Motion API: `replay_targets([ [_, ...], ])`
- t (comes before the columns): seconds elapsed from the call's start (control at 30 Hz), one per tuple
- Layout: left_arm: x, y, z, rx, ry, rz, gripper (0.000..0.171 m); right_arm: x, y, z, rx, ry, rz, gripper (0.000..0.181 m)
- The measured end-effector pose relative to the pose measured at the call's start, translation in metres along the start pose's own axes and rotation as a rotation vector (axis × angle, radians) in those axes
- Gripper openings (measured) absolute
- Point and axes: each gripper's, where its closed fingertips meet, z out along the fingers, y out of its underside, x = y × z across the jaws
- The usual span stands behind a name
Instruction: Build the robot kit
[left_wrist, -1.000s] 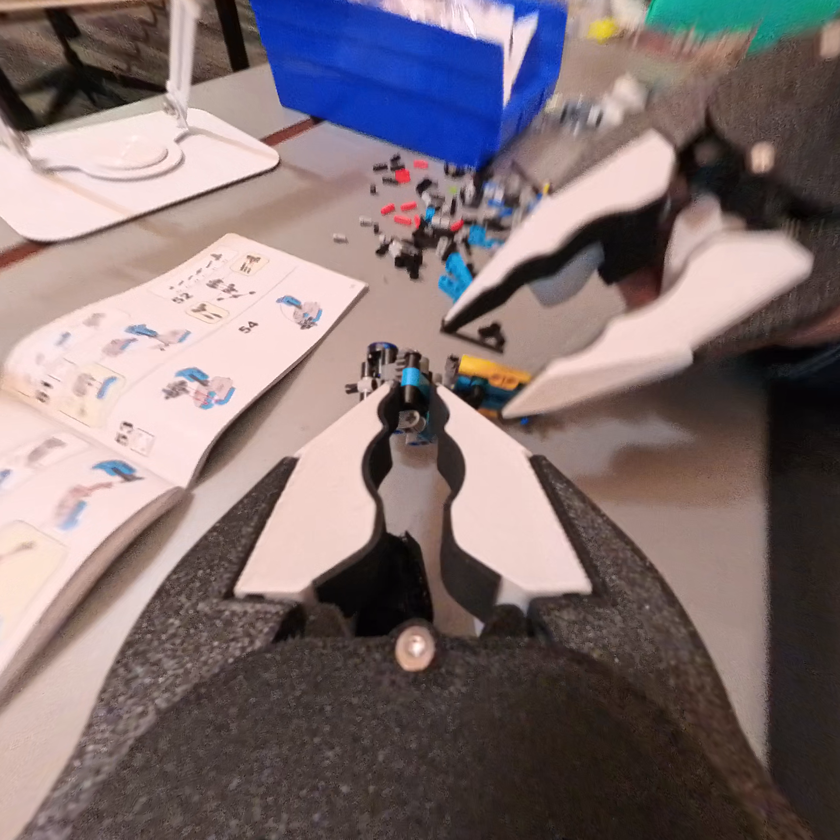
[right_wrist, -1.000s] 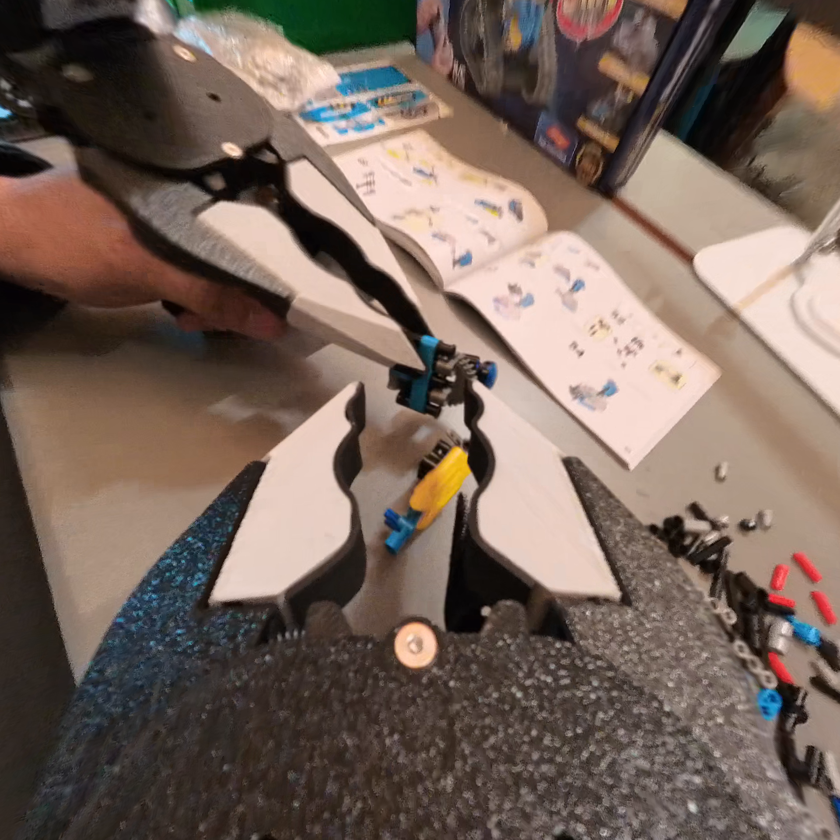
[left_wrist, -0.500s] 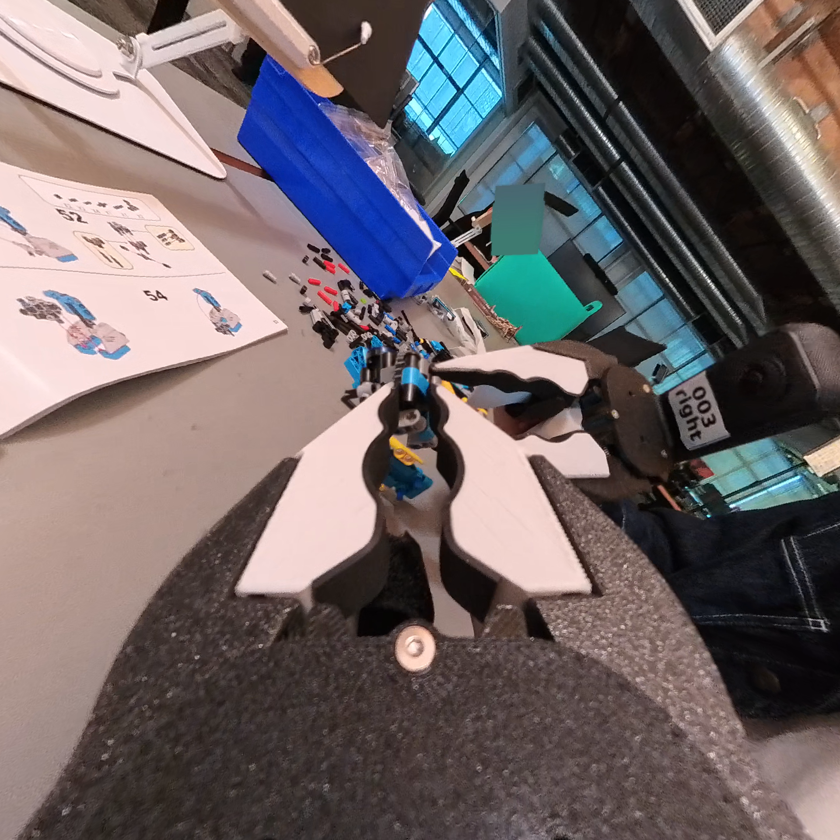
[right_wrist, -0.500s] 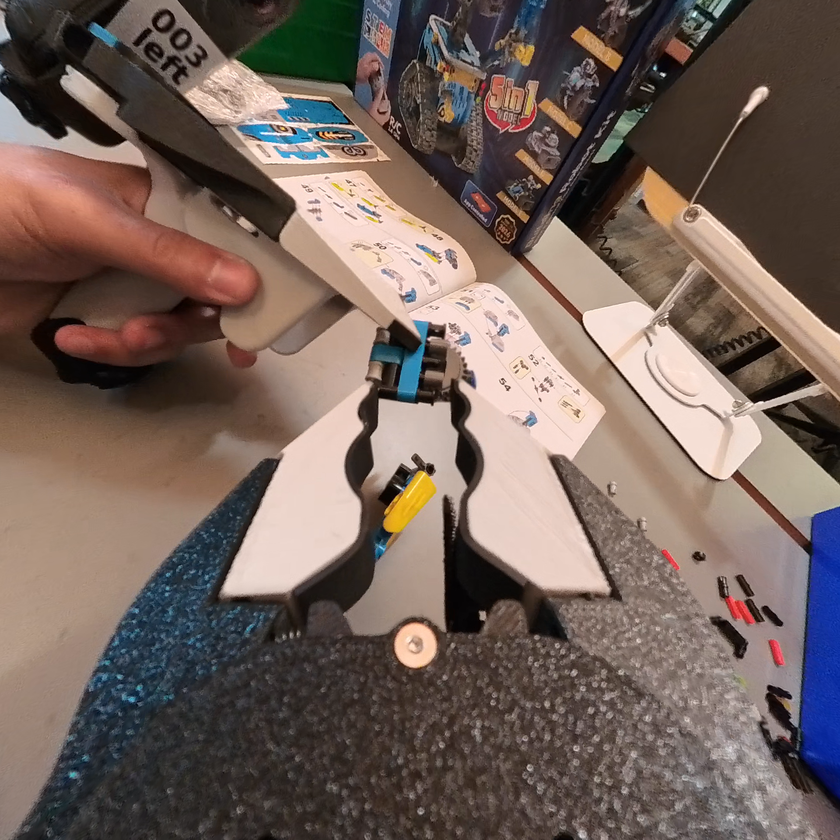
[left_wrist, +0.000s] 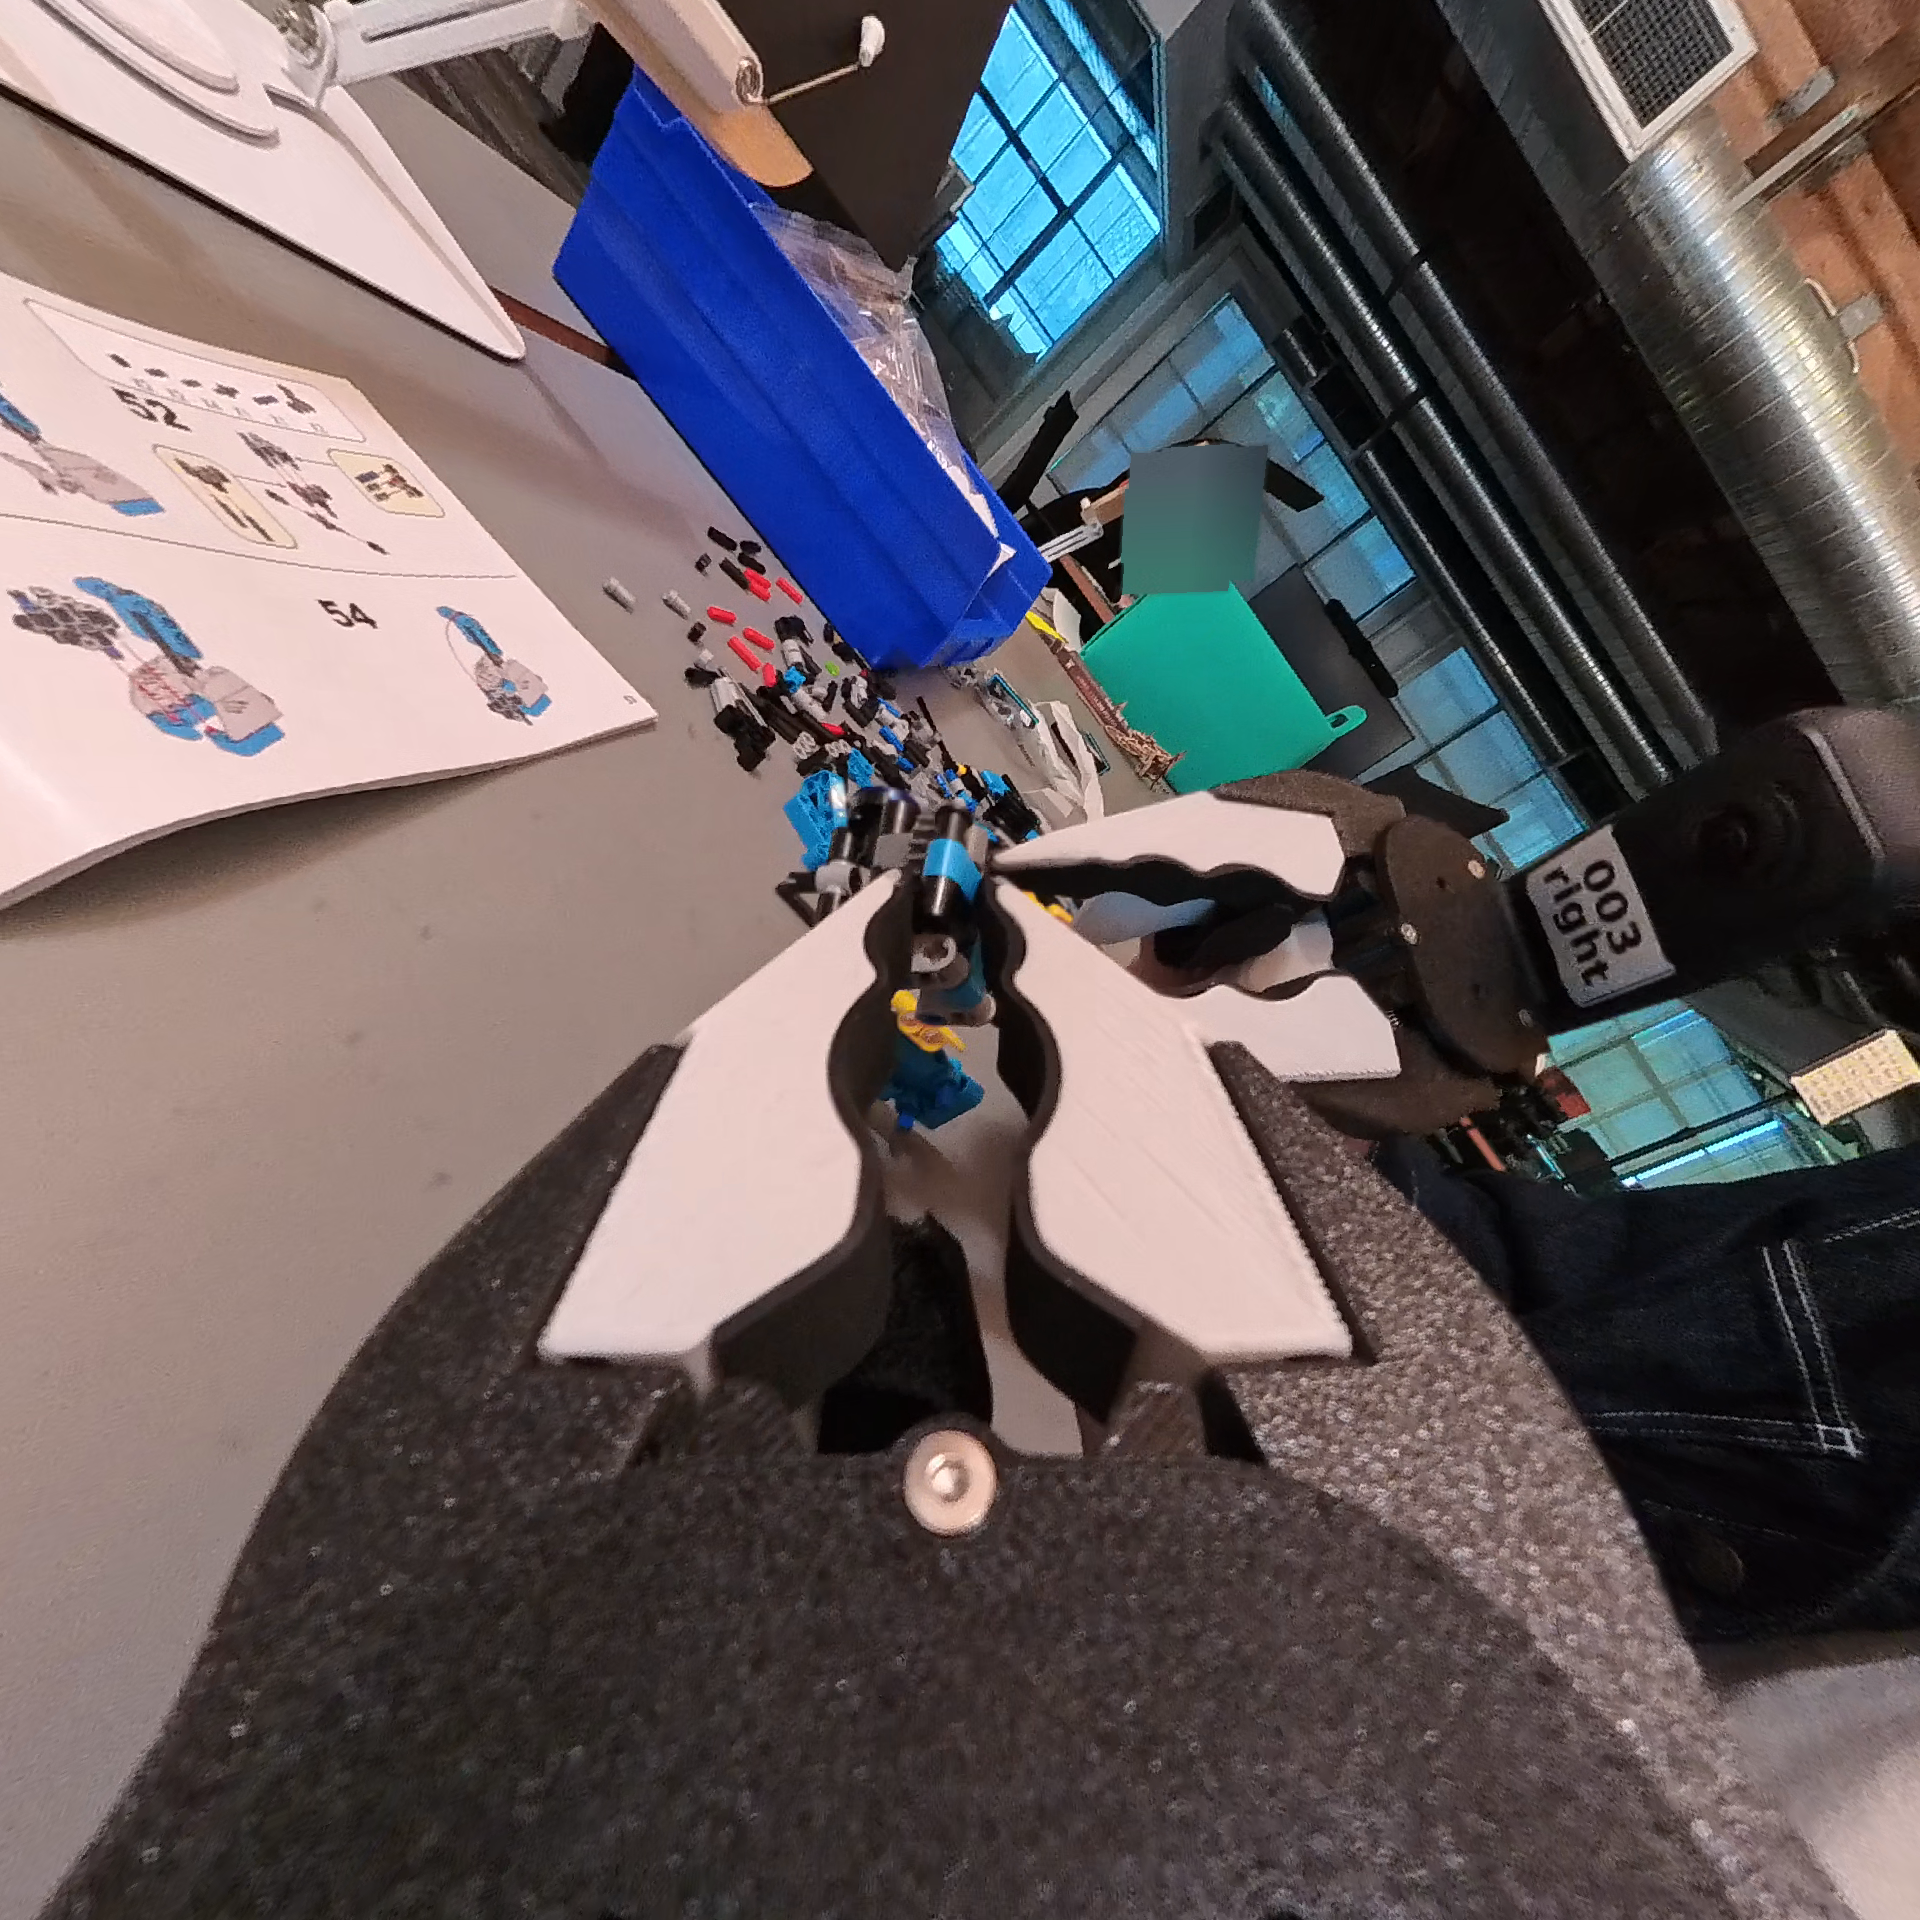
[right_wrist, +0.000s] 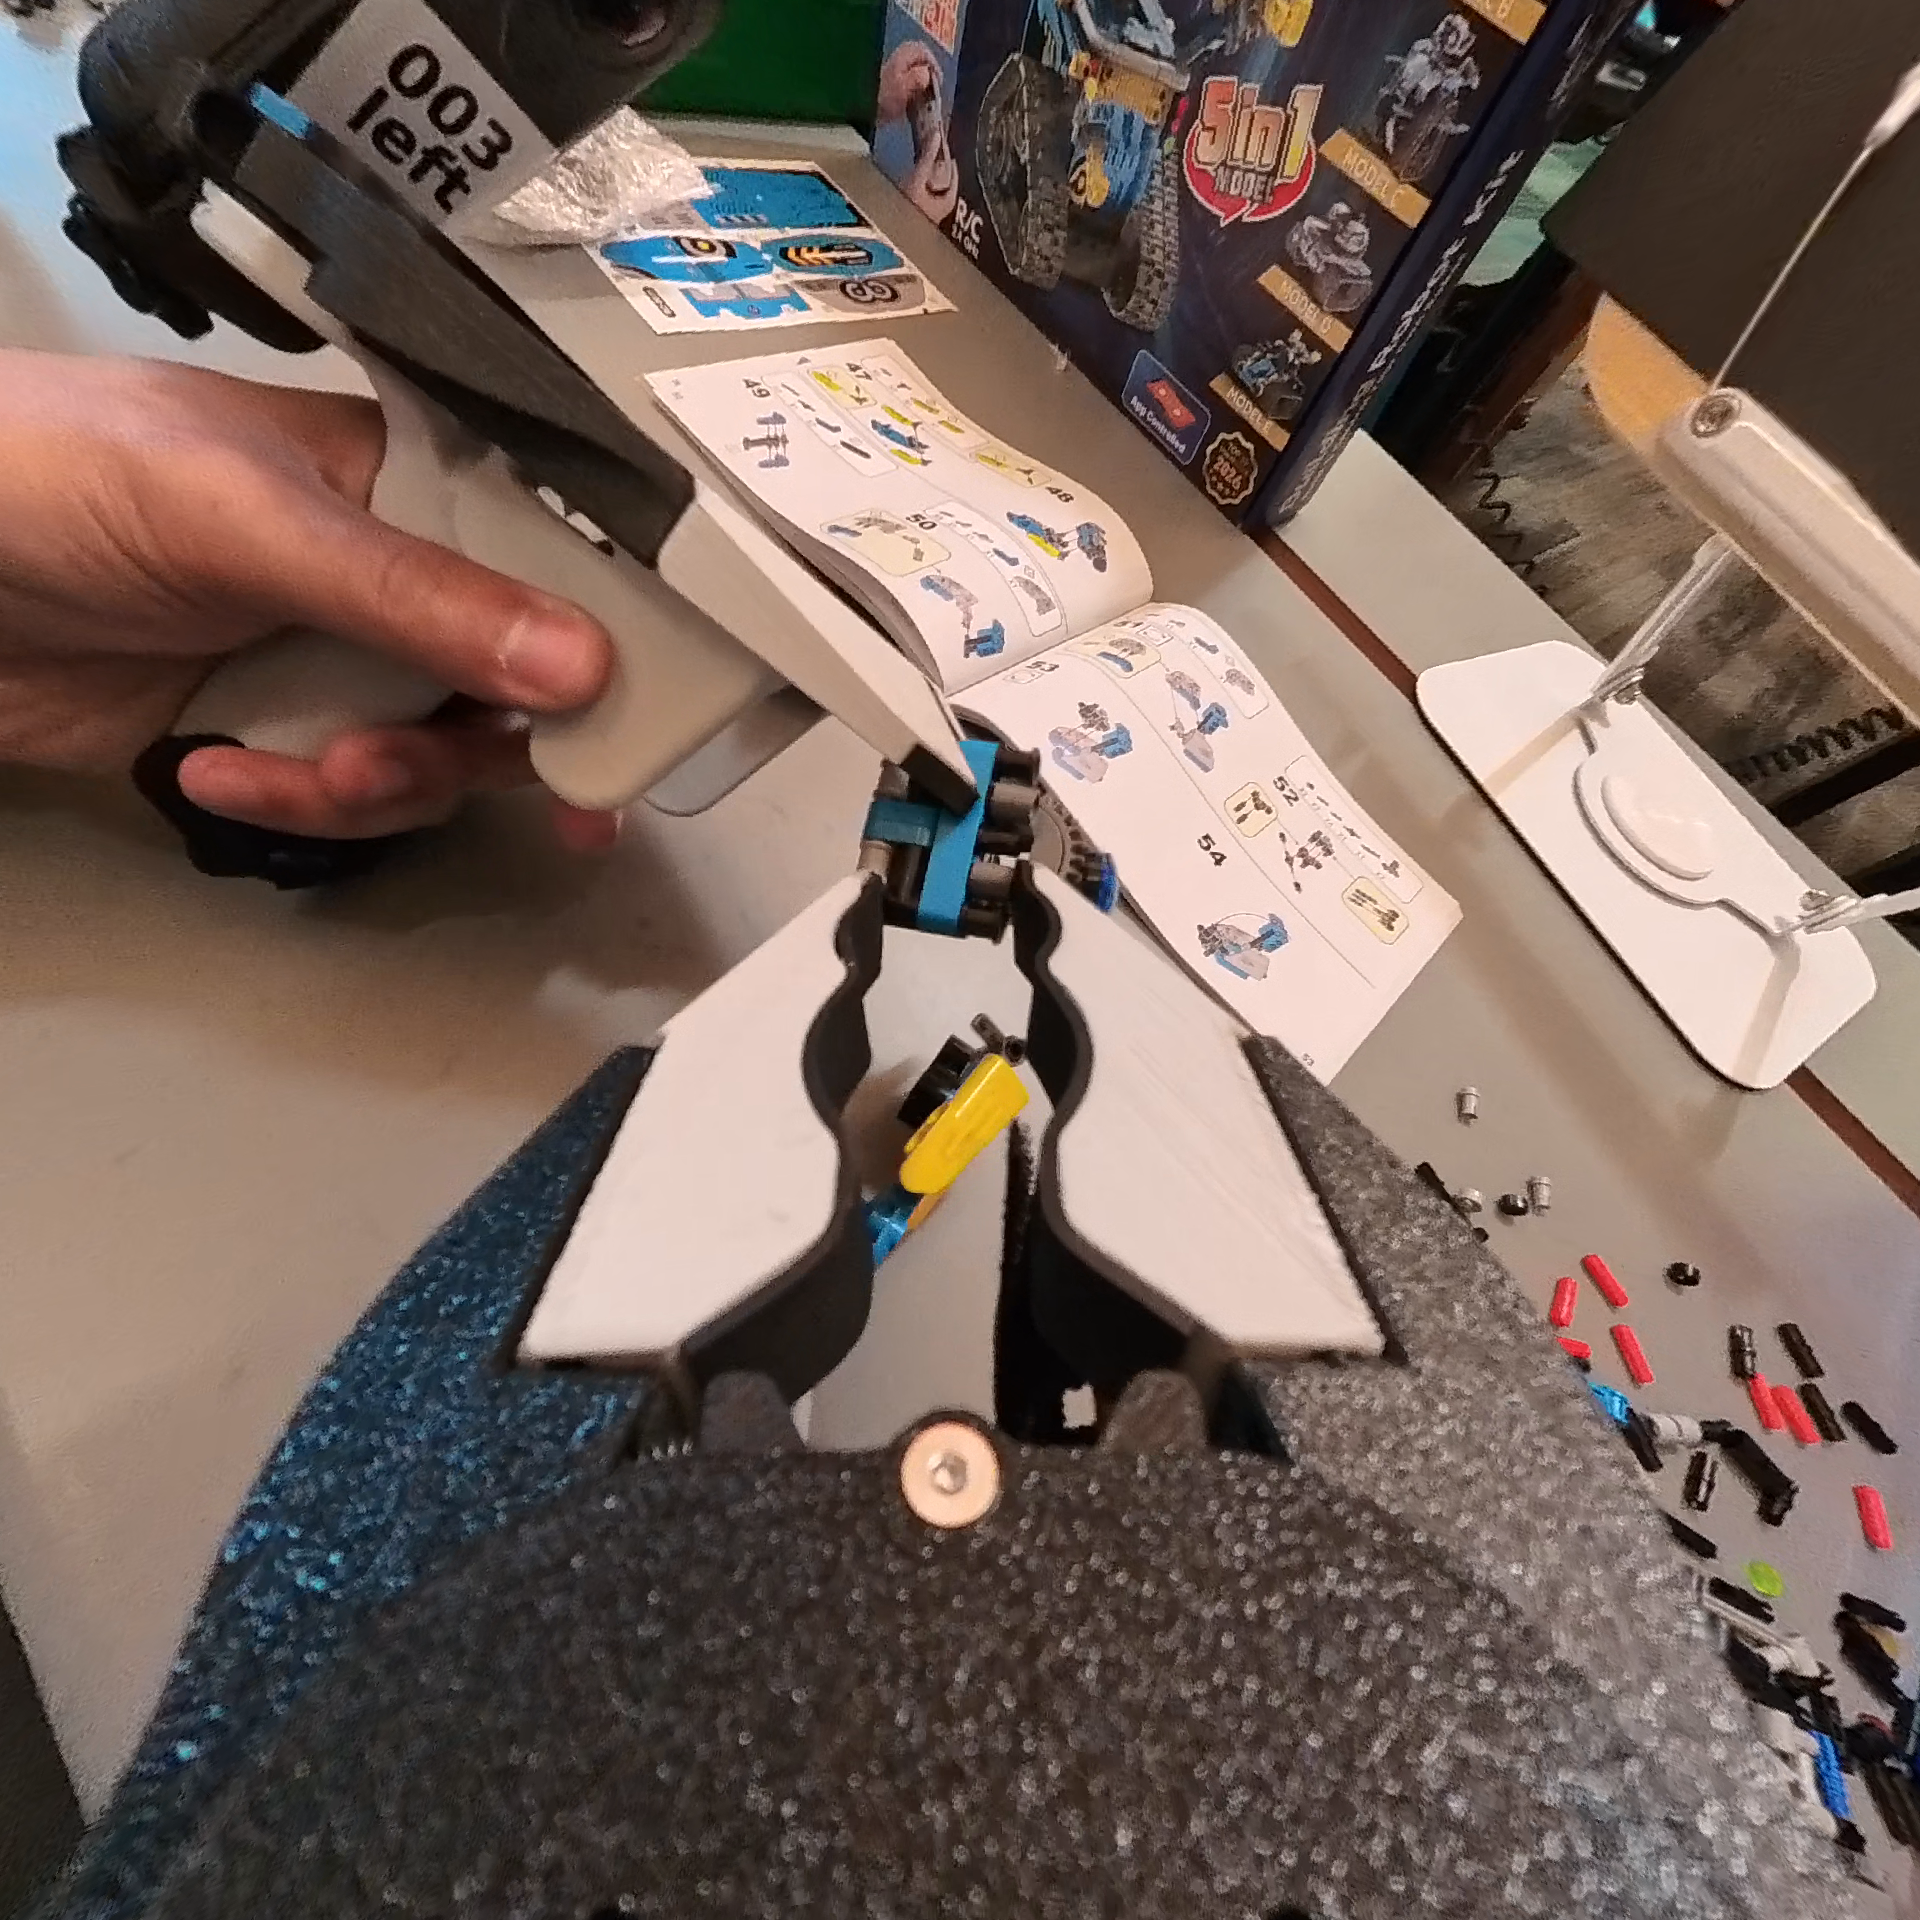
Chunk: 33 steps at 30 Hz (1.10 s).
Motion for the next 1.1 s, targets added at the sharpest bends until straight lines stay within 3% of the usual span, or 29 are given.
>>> replay_targets([
  [0.17, 0.004, -0.005, -0.002, 0.022, 0.006, 0.030, 0.011, 0.000, -0.008, -0.001, 0.066, 0.018, -0.015, 0.029],
  [0.23, 0.006, -0.001, 0.000, -0.001, 0.010, 0.042, 0.011, -0.006, -0.012, 0.001, 0.078, 0.023, -0.044, 0.051],
  [0.27, 0.007, 0.001, 0.001, -0.004, 0.016, 0.040, 0.011, -0.004, -0.012, 0.003, 0.070, 0.053, -0.064, 0.052],
  [0.4, 0.008, 0.005, 0.003, -0.022, 0.023, 0.017, 0.011, -0.001, -0.007, 0.006, 0.047, 0.116, -0.116, 0.037],
  [0.7, 0.012, 0.008, 0.003, -0.046, 0.051, 0.005, 0.011, -0.004, -0.008, 0.002, 0.038, 0.024, -0.076, 0.033],
  [0.83, 0.004, 0.006, 0.001, -0.098, -0.018, 0.157, 0.011, -0.001, -0.010, 0.004, 0.085, -0.035, 0.065, 0.034],
  [0.9, -0.010, 0.008, -0.006, -0.172, -0.111, 0.282, 0.011, 0.012, -0.004, -0.007, 0.098, -0.029, 0.133, 0.050],
  [0.97, -0.023, 0.013, -0.014, -0.260, -0.219, 0.494, 0.011, 0.020, 0.011, -0.015, 0.085, -0.080, 0.214, 0.039],
  [1.1, -0.035, 0.029, -0.020, -0.429, -0.335, 0.871, 0.012, 0.018, 0.050, -0.012, -0.047, -0.137, 0.295, 0.041],
])
